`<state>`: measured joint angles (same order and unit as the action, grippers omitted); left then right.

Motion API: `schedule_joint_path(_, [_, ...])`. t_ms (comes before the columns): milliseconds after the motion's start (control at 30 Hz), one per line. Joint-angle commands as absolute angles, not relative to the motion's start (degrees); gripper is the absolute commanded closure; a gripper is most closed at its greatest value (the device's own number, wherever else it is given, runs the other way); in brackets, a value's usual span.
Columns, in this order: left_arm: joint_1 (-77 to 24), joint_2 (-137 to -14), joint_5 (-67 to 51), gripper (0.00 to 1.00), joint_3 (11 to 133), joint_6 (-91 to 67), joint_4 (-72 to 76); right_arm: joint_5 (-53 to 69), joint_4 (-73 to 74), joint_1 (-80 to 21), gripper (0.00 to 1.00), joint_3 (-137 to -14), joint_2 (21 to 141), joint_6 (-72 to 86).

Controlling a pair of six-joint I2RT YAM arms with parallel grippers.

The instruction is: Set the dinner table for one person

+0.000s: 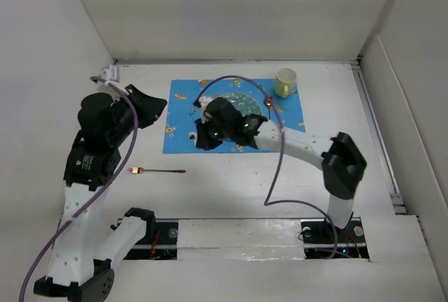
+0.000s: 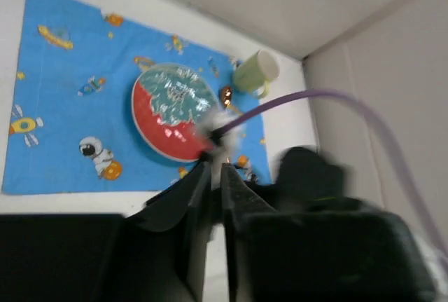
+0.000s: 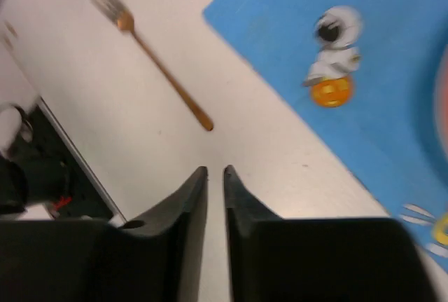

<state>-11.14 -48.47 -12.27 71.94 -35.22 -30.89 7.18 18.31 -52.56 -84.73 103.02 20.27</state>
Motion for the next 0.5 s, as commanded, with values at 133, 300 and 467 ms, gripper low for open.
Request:
schedule_joint_path(133, [-10.9, -42.5, -6.1, 0.70, 86.2, -39.5, -39.2, 6.0, 19.0, -63.7, 0.51, -104.5, 123.9, 11.0])
schedule_joint_path(300, [-10.9, -41.4, -5.6, 0.69, 89.9, -38.6, -43.9, -4.2, 23.1, -69.2, 0.45, -117.4, 134.5, 4.2])
schedule_joint_path(467, [-10.9, -42.4, -6.9, 0.69, 92.0, -37.3, -47.9, -6.5, 24.1, -70.4, 0.43, -127.0, 142.1, 1.2])
